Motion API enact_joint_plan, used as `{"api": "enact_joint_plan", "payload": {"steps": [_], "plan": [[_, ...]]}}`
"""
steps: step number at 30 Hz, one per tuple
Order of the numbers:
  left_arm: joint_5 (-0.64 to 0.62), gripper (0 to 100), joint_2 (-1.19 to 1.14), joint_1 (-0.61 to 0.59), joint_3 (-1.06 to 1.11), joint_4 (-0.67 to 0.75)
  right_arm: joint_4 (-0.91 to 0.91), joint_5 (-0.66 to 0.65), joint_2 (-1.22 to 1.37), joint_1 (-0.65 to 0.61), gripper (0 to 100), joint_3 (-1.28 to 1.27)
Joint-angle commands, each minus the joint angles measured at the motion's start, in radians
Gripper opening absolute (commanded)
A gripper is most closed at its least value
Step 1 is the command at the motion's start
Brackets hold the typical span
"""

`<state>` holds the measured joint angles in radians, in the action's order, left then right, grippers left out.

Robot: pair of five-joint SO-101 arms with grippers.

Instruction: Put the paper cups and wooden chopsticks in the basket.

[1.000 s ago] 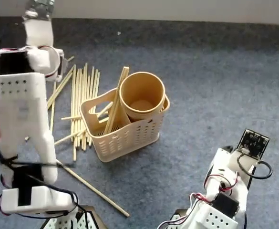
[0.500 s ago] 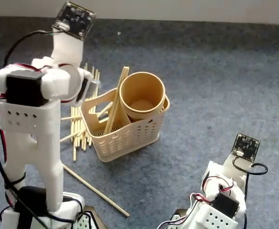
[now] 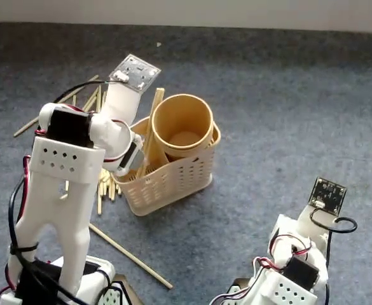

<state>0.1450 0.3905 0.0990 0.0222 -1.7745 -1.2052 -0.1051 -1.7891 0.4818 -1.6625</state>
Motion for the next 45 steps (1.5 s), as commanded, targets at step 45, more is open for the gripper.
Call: {"api": "enact_joint_plan", "payload": {"steps": [45], "plan": [[0.098,0,0.024,0.28,0.308,0.569,-0.007,-0.006,-0.004,-0.001,5.6,-0.153]]}}
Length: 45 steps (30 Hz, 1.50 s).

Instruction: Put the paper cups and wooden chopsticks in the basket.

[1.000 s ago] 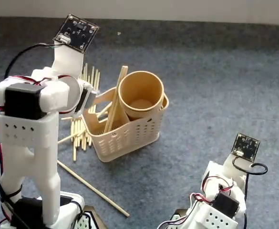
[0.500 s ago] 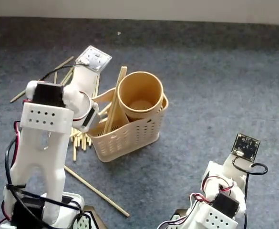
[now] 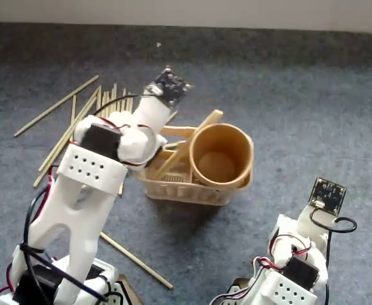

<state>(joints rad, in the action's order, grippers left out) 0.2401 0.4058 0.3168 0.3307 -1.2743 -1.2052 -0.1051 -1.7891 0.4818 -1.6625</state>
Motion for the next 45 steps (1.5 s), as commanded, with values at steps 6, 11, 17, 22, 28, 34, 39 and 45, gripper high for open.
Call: {"api": "enact_joint_plan", "payload": {"steps": [6,11,17,22,28,34,39,45], "plan": [[0.006,0,-0.061,0.035,-0.002,0.161,-0.007,-0.006,-0.004,-0.001,5.6,-0.151],[0.006,4,-0.194,-0.018,-0.008,0.212,-0.007,-0.006,-0.004,-0.001,5.6,-0.151],[0.006,26,-0.127,-0.059,-0.183,0.08,-0.007,-0.006,-0.004,-0.001,5.6,-0.151],[0.006,33,-0.039,-0.124,-0.361,0.02,-0.007,-0.006,-0.004,-0.001,5.6,-0.151],[0.005,33,0.101,-0.338,-0.518,0.02,-0.007,-0.006,-0.004,-0.001,5.6,-0.151],[0.005,33,0.237,-0.639,-0.466,0.025,-0.007,-0.006,-0.004,-0.001,5.6,-0.151],[0.008,33,0.231,-0.697,-0.145,0.061,-0.007,-0.006,-0.004,-0.001,5.6,-0.151],[0.003,33,0.028,-0.598,0.186,0.422,-0.007,-0.006,-0.004,-0.001,5.6,-0.151]]}}
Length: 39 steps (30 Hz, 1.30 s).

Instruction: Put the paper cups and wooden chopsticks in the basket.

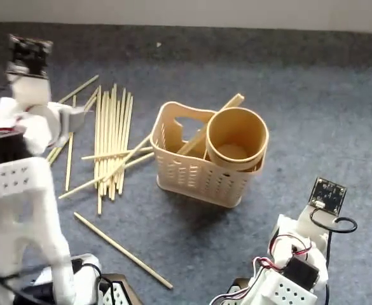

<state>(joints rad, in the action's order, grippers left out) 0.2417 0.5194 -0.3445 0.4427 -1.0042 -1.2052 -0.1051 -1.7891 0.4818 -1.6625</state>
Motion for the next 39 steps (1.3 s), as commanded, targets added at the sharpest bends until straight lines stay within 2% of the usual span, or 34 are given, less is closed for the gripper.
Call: {"api": "enact_joint_plan", "payload": {"steps": [1,4,9,17,29,31,37,39], "plan": [[0.0,33,-0.139,0.088,0.068,0.172,-0.007,-0.006,-0.004,-0.001,5.6,-0.151],[-0.006,33,-0.335,0.142,-0.027,0.18,-0.007,-0.006,-0.004,-0.001,5.6,-0.151],[-0.08,33,-0.671,0.154,-0.259,0.172,-0.007,-0.006,-0.004,-0.001,5.6,-0.151],[-0.167,33,-1.079,0.134,-0.684,-0.104,-0.007,-0.006,-0.004,-0.001,5.6,-0.151],[-0.17,32,-1.484,0.137,-1.191,-0.414,-0.007,-0.006,-0.004,-0.001,5.6,-0.151],[-0.166,27,-1.532,0.142,-1.285,-0.493,-0.007,-0.006,-0.004,-0.001,5.6,-0.151],[-0.166,2,-1.669,0.134,-1.529,-0.635,-0.007,-0.006,-0.004,-0.001,5.6,-0.151],[-0.164,1,-1.705,0.13,-1.604,-0.675,-0.007,-0.006,-0.004,-0.001,5.6,-0.151]]}}
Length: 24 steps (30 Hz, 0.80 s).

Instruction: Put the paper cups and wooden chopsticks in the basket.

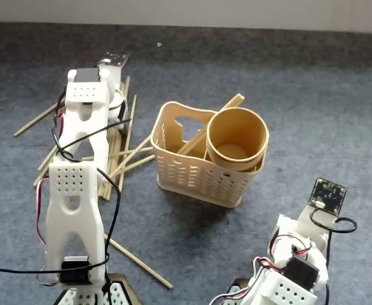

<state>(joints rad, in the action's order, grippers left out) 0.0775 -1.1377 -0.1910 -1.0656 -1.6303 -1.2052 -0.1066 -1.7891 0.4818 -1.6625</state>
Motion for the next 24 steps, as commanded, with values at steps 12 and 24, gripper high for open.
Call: {"api": "enact_joint_plan", "payload": {"steps": [12,24], "plan": [[0.049,0,-0.085,-0.021,-0.44,-0.115,-0.007,-0.005,-0.004,-0.001,5.6,-0.151],[0.044,0,0.197,0.054,-0.581,-0.11,-0.007,-0.006,-0.004,-0.001,5.6,-0.151]]}}
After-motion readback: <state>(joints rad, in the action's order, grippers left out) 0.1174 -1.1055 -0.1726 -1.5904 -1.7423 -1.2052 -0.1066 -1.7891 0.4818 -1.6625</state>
